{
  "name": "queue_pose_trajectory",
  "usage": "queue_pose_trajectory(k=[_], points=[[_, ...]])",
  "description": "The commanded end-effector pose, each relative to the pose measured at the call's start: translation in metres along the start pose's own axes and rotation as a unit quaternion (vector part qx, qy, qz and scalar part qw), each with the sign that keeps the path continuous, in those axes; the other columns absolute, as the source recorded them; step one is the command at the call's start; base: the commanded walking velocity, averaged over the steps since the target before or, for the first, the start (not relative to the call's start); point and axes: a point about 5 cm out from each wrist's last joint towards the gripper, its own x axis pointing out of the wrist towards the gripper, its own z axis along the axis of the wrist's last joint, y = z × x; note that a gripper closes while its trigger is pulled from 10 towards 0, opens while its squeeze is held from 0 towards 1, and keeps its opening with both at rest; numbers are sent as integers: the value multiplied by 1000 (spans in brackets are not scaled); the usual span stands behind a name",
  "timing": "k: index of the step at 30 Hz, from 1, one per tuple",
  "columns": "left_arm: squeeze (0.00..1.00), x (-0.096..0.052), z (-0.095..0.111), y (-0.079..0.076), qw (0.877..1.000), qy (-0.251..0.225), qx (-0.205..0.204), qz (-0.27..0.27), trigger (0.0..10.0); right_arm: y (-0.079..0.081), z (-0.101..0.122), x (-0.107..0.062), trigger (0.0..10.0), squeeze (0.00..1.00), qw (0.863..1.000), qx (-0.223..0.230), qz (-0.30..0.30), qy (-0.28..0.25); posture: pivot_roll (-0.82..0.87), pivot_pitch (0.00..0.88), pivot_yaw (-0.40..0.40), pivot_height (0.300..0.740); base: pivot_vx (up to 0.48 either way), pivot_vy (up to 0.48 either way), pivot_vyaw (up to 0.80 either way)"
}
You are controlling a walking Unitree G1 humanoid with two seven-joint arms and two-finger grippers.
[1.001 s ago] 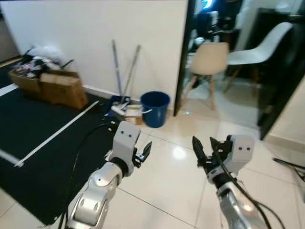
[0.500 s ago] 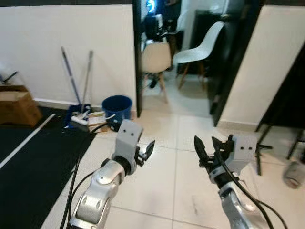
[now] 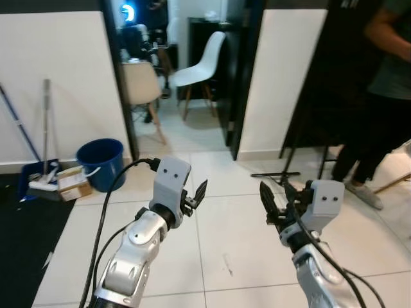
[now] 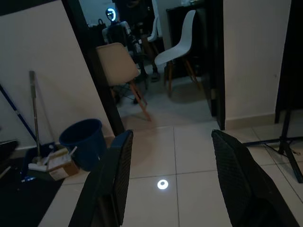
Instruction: Setting the table
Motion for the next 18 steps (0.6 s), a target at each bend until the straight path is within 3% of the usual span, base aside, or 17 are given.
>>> queue_pose_trajectory(k=[1, 18], points=[[0, 1, -2, 0, 1000, 2, 5, 4, 10000, 2, 0, 0, 10000, 0, 1000, -6, 8, -1, -55, 7, 95, 740, 480, 0, 0], [0, 3, -4, -3, 1000, -4, 4, -2, 10000, 0, 0, 0, 10000, 0, 1000, -14, 8, -1, -61, 1, 91, 740, 480, 0, 0]])
